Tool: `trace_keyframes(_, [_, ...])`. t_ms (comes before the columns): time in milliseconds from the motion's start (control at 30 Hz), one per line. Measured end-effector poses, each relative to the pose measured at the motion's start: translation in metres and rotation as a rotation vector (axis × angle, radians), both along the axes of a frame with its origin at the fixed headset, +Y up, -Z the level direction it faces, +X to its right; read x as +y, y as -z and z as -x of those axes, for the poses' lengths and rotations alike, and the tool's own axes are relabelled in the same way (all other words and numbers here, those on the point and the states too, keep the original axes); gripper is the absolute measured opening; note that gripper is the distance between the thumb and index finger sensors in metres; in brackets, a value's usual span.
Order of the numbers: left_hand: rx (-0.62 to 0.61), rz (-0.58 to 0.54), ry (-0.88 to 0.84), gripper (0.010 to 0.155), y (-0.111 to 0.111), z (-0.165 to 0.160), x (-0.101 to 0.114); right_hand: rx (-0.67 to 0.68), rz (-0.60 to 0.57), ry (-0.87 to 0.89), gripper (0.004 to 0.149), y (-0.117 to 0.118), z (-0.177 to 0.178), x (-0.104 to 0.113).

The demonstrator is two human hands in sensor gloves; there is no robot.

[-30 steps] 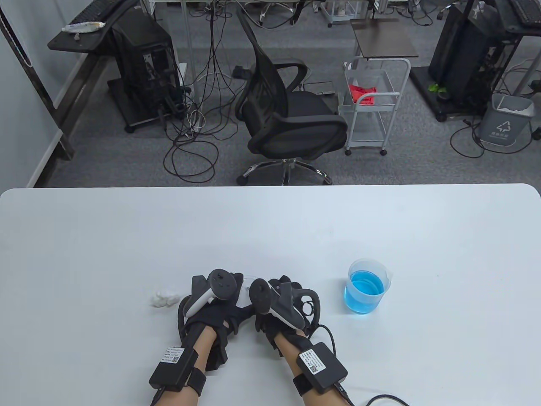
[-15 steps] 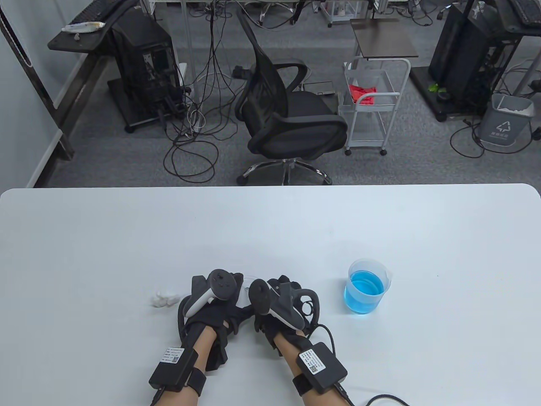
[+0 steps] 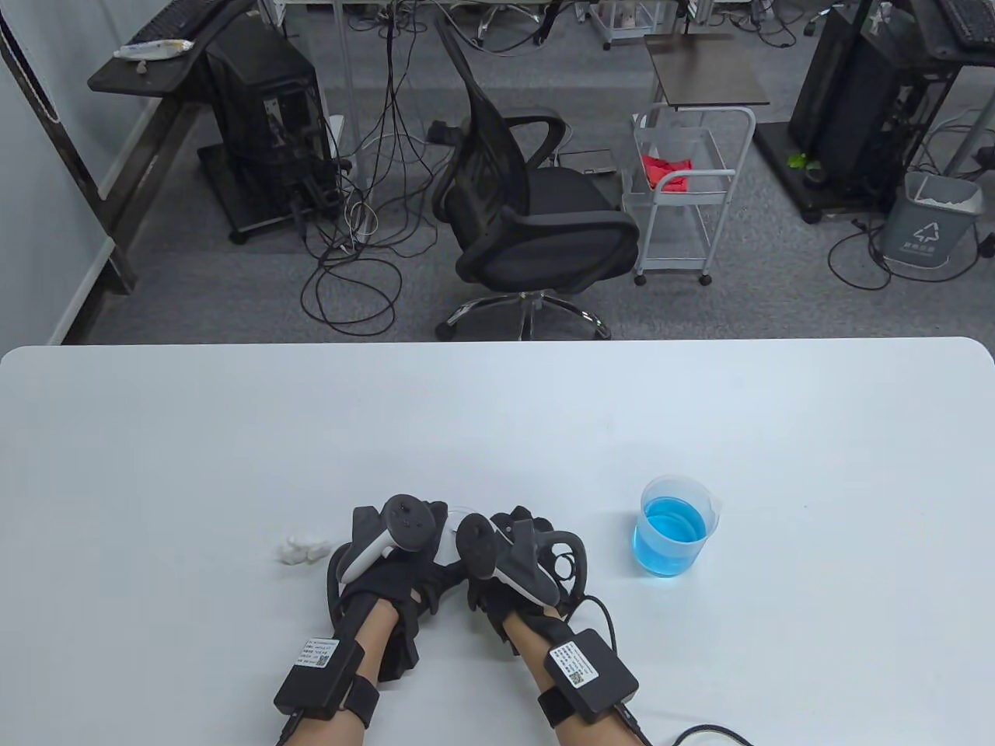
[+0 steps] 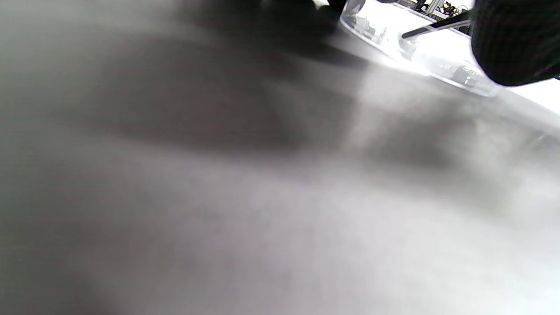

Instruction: Dip tweezers-held cotton tuft into dye solution and dot onto culture dish

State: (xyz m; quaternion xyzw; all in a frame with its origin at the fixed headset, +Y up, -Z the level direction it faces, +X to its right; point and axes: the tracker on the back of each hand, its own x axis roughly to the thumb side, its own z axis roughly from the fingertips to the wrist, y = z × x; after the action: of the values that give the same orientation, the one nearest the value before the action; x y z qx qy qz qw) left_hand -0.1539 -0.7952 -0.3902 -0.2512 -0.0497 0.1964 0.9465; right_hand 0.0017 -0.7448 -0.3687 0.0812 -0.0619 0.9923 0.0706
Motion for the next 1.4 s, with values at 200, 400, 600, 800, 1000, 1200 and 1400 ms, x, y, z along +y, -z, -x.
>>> trace_keyframes(200, [0.0,0.001,-0.001,0.095,0.0001,0.0,0.0,0.005,-0.009,0.011,0.034,-0.0004,0.001,0.0036])
trace_keyframes(400, [0.0,0.001,-0.001,0.095,0.0001,0.0,0.0,0.007,-0.001,-0.001,0.034,-0.0008,0.002,0.0026])
trace_keyframes(600, [0.0,0.0,0.0,0.095,0.0001,0.0001,-0.0002,0.018,0.008,-0.011,0.034,-0.0021,0.005,0.0027])
trace_keyframes(800, [0.0,0.001,-0.001,0.095,0.0,0.0,-0.0001,0.025,0.016,0.0,0.034,-0.0026,0.0045,0.0063])
trace_keyframes(1000, [0.001,0.001,-0.001,0.095,0.0,0.0001,-0.0001,0.029,0.012,0.004,0.034,-0.0033,0.0043,0.0079])
trace_keyframes(1200, [0.0,0.0,-0.001,0.095,0.0,0.0002,-0.0002,0.028,0.038,0.007,0.034,-0.0022,0.0041,0.0063])
trace_keyframes(1400, [0.0,0.001,0.0,0.095,0.0,0.0001,-0.0003,0.022,0.043,-0.004,0.034,-0.0029,0.0028,0.0086])
